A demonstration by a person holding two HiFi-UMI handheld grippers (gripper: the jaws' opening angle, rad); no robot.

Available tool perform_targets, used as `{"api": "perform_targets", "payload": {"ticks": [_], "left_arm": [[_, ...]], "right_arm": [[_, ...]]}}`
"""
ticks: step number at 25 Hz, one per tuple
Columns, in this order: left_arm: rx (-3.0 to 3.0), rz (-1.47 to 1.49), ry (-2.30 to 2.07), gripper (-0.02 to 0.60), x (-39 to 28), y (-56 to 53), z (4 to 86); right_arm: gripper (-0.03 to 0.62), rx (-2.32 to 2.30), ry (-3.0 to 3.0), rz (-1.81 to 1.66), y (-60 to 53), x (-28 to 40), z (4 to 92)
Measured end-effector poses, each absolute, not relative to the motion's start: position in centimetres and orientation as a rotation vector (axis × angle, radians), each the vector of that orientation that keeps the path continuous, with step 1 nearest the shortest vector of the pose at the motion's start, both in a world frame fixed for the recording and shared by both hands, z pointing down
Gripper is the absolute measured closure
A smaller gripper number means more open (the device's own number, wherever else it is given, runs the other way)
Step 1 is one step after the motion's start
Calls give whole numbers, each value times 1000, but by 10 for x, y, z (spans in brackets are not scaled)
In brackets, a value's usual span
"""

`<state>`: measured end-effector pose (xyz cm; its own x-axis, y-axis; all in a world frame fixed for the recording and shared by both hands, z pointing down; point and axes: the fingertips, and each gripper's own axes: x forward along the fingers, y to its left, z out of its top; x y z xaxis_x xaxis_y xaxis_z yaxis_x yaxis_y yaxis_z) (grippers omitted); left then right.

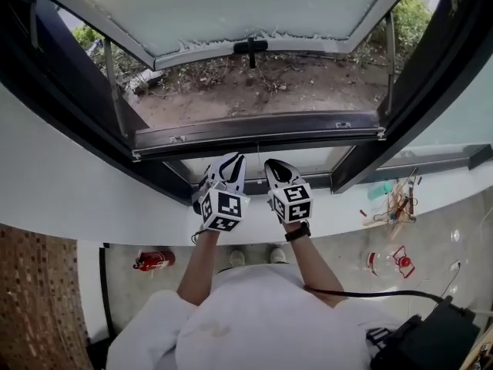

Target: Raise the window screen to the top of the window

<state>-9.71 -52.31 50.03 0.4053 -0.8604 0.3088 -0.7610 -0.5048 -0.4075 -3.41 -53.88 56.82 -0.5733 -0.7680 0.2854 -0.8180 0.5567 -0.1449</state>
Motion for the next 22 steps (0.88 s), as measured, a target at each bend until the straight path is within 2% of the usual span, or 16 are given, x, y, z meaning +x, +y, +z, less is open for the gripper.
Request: {"api": "perform_targets", "payload": {"ticks": [2, 7, 13, 22], "left_arm": [[-2395, -804, 1349, 556, -98, -526, 498], [-2273, -1005, 1180, 475, -93, -535, 511], [-2135, -1172, 1075, 457, -99, -547, 527], [-2067, -1247, 969, 457, -98, -556, 543]], "right_arm": [[578, 1391, -2544, 419, -548, -34, 579], [486, 1350, -2495, 449, -558, -44, 599], [484, 1357, -2535, 461, -564, -59, 603], [487, 1301, -2605, 576, -572, -71, 615]]}}
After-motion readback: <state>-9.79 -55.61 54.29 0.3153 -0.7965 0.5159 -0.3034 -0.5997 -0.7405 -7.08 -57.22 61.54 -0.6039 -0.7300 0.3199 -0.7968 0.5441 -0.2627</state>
